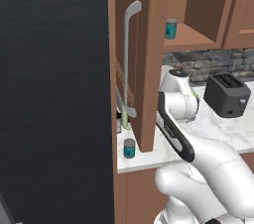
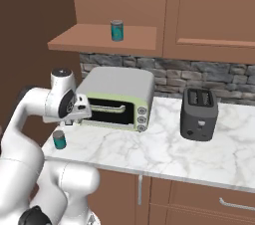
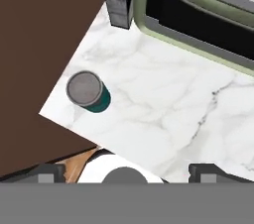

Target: Restock the canned food cabinet by taking the new fresh canned food from the counter and placing it in the cabinet. Then, take the old canned food from the cabinet and place it on the counter.

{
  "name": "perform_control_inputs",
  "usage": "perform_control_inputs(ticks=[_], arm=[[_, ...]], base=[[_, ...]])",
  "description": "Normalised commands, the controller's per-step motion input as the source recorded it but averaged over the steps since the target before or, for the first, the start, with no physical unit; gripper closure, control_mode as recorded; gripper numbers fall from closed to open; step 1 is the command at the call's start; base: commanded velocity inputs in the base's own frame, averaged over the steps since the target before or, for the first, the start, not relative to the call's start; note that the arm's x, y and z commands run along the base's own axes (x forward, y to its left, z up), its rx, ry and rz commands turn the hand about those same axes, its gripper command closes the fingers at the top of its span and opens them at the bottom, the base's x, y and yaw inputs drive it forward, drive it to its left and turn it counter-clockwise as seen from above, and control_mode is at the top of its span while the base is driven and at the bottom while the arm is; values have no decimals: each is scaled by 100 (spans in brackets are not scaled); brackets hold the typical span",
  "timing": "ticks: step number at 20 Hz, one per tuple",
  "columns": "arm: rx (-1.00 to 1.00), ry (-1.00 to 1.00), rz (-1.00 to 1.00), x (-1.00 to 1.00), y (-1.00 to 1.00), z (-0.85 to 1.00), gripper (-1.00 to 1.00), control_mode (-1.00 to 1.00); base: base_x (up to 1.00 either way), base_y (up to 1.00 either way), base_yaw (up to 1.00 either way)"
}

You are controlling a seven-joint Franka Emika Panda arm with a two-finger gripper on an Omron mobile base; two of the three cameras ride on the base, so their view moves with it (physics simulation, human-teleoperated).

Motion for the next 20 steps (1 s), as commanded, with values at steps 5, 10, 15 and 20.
perform_control_inputs(ticks=[5, 10, 15, 20], arm=[[-5, 1, 15, 2, 43, -72, -100, -100], [0, 4, 12, 7, 23, -66, -100, -100], [0, 1, 7, 26, 18, -47, -100, -100], [0, 0, 2, 25, 46, -22, -100, -100]], base=[[0, 0, 0], [0, 0, 0], [0, 0, 0], [0, 0, 0]])
